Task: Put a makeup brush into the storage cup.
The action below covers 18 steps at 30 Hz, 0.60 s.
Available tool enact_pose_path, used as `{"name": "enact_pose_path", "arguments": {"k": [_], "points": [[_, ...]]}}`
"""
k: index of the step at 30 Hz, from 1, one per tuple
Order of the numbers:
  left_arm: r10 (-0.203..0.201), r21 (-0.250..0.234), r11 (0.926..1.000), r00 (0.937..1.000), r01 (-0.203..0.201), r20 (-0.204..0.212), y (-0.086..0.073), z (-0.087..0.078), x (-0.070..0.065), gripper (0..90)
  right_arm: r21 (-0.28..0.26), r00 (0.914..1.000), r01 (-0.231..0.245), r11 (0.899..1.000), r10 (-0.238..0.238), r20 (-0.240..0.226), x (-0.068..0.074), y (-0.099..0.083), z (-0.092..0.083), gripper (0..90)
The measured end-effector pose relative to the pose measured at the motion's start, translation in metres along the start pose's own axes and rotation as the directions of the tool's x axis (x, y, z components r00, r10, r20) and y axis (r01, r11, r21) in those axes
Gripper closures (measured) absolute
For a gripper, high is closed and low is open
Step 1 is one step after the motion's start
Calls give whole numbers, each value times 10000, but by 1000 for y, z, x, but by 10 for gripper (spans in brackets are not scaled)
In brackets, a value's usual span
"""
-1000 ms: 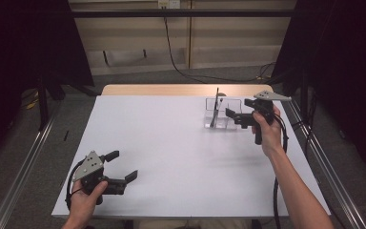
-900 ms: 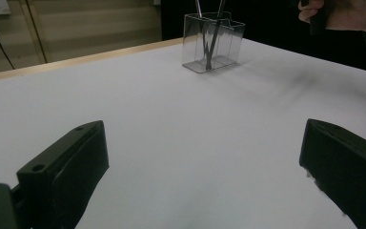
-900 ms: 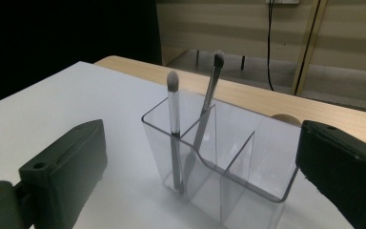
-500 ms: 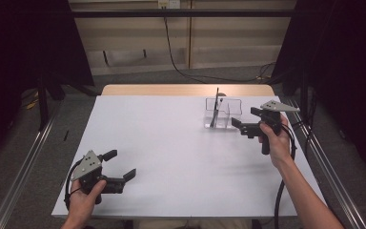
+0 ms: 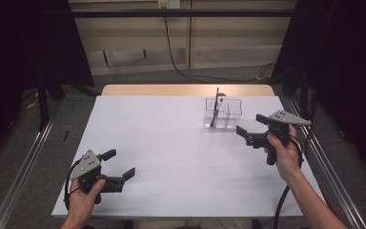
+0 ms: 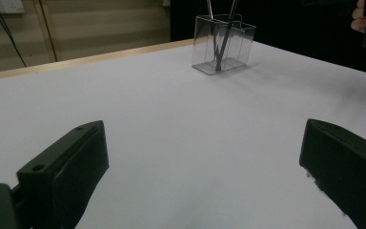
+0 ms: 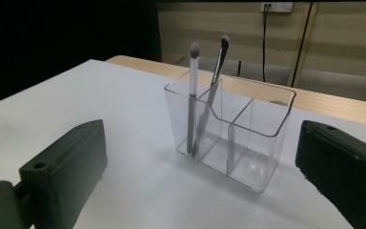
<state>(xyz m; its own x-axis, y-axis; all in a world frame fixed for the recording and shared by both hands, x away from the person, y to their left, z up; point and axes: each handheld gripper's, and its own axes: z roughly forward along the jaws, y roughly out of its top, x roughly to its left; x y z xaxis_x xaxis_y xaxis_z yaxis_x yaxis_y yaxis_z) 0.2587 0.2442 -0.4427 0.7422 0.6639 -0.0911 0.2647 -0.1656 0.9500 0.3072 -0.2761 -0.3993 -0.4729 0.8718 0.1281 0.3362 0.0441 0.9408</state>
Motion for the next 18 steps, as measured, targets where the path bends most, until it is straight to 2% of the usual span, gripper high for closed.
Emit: {"name": "enact_pose_path", "arguments": {"k": [7,18], "points": [[-65,-132,9999,9997,62,-238,0,0,3,25,-52,9999,-66,10000,67,151,2,-14,-20,26],[72,-149,9999,9995,-76,-301,0,0,4,25,-37,9989,-245,9997,246,389,5,-40,-47,26]]}}
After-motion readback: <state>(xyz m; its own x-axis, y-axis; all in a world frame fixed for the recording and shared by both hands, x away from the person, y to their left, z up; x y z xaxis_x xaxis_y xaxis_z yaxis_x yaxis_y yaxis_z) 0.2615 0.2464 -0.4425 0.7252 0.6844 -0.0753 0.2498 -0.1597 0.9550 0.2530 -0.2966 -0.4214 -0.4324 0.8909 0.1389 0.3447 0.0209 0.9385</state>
